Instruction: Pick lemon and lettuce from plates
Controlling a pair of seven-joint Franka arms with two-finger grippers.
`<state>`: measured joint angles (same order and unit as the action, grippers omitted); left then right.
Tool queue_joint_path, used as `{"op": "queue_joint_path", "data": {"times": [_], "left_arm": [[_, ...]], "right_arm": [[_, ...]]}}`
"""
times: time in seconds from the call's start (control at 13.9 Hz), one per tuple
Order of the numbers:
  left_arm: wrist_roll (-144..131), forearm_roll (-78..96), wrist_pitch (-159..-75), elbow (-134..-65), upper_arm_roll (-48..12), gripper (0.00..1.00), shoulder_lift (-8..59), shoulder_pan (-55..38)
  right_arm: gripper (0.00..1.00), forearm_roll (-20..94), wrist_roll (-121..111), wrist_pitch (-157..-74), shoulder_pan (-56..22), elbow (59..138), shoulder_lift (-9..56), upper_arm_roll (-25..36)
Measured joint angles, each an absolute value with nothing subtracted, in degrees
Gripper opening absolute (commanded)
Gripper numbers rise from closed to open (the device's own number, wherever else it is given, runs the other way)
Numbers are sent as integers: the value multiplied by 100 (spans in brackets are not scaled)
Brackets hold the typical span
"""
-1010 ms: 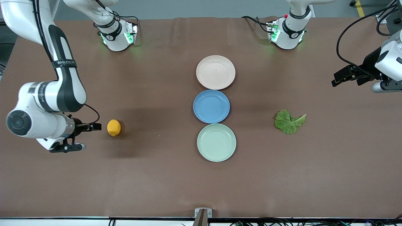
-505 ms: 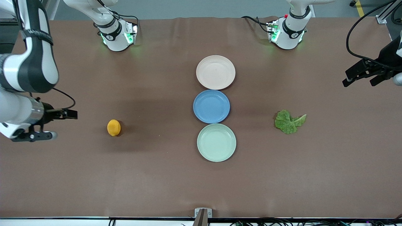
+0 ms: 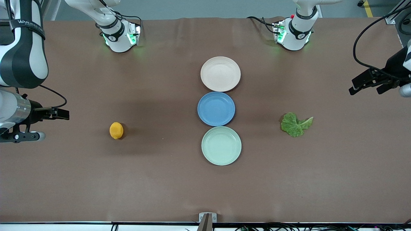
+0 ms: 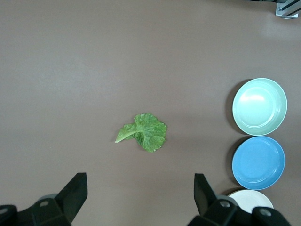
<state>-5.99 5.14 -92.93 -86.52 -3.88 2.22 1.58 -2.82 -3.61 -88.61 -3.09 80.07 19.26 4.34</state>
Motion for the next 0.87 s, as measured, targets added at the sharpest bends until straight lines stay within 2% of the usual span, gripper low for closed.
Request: {"op": "queue_joint_path", "data": {"times": [0.87], "left_arm": [[-599,496,-9268,-8548,-418,100,232,161]], "right_arm": [[100,18,-601,-8726,107,7929,1775,421]]}}
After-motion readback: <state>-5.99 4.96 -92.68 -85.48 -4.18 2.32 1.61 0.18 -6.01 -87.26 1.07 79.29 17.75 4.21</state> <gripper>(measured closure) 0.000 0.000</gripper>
